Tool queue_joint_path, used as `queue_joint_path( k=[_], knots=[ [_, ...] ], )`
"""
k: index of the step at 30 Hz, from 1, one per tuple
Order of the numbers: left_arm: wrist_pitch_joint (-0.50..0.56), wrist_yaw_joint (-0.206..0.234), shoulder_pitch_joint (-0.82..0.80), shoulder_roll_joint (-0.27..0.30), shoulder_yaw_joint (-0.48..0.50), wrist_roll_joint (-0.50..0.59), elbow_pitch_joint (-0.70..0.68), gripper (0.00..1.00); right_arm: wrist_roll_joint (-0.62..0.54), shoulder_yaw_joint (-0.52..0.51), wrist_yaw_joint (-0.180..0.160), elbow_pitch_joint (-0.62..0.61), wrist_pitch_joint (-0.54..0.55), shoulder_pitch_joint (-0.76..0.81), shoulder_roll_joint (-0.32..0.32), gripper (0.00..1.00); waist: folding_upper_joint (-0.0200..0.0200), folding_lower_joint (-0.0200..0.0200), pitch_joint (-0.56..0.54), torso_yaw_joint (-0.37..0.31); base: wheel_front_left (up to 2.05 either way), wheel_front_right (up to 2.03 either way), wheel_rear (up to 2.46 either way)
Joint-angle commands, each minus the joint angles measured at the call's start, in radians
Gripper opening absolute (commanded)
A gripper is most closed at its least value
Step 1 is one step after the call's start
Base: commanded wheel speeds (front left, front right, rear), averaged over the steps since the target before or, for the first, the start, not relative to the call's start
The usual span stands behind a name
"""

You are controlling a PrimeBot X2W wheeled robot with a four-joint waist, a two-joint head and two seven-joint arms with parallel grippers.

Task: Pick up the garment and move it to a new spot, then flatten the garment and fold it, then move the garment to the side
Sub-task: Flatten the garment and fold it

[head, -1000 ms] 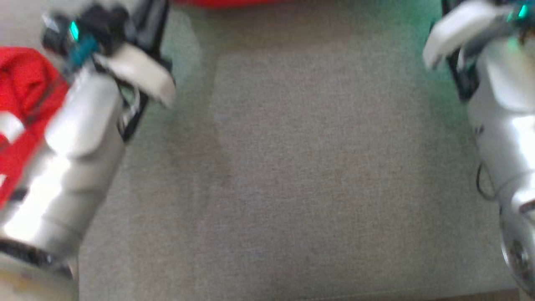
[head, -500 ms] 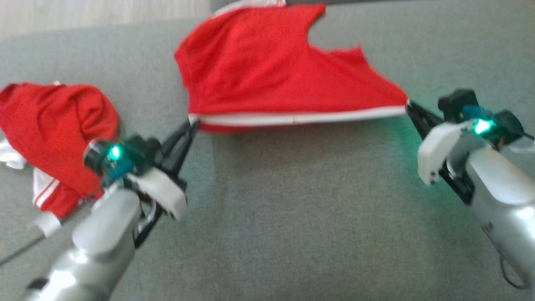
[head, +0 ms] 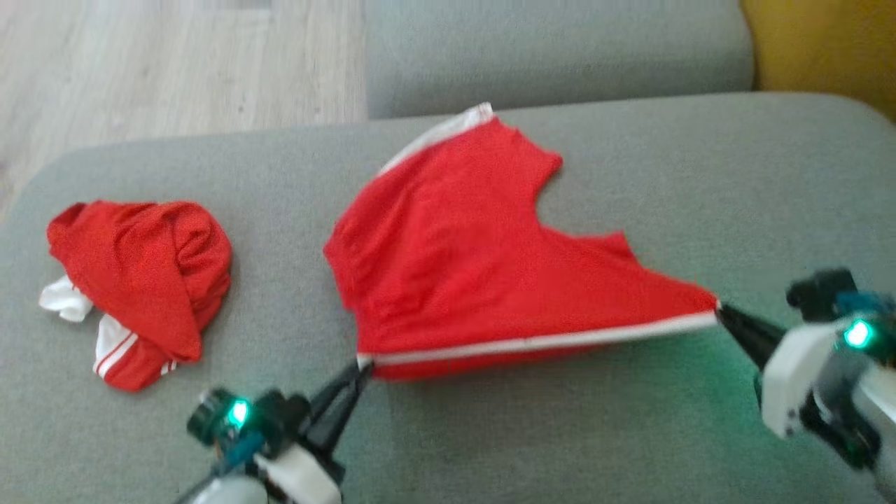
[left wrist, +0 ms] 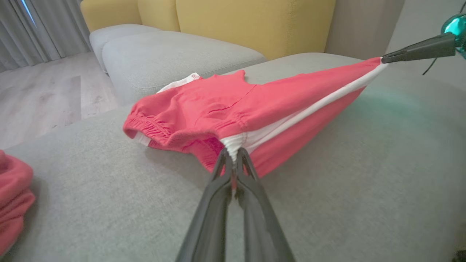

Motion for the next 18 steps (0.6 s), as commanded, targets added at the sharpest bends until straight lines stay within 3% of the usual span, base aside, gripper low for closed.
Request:
queue_joint_path(
  k=[1,8,12,18],
  knots=[
    [-0.005,0.016,-0.003,0.04,0.034,0.002,-0.049,0.0,0.028,-0.03,-0.001,-0.051,0.005,0.042,-0.064,0.0,-0.0001,0.0002,-0.025,-0.007,0.0,0.0,0.0],
    [-0.005,0.071,0.123,0.054,0.018,0.008,-0.202,0.0,0.019,-0.178,-0.001,-0.217,0.042,0.227,-0.162,0.0,-0.0001,0.0002,-0.04,-0.008,0.0,0.0,0.0],
    [-0.005,0.089,0.123,0.058,0.034,0.015,-0.252,0.0,-0.04,-0.304,-0.001,-0.283,0.041,0.247,-0.145,0.0,-0.0001,0.0002,-0.034,0.008,0.0,0.0,0.0],
    [0.012,0.09,0.041,0.042,0.051,0.017,-0.267,0.0,-0.145,-0.429,-0.001,-0.349,0.121,0.186,-0.082,0.0,-0.0001,0.0002,0.01,0.056,0.0,0.0,0.0]
  ],
)
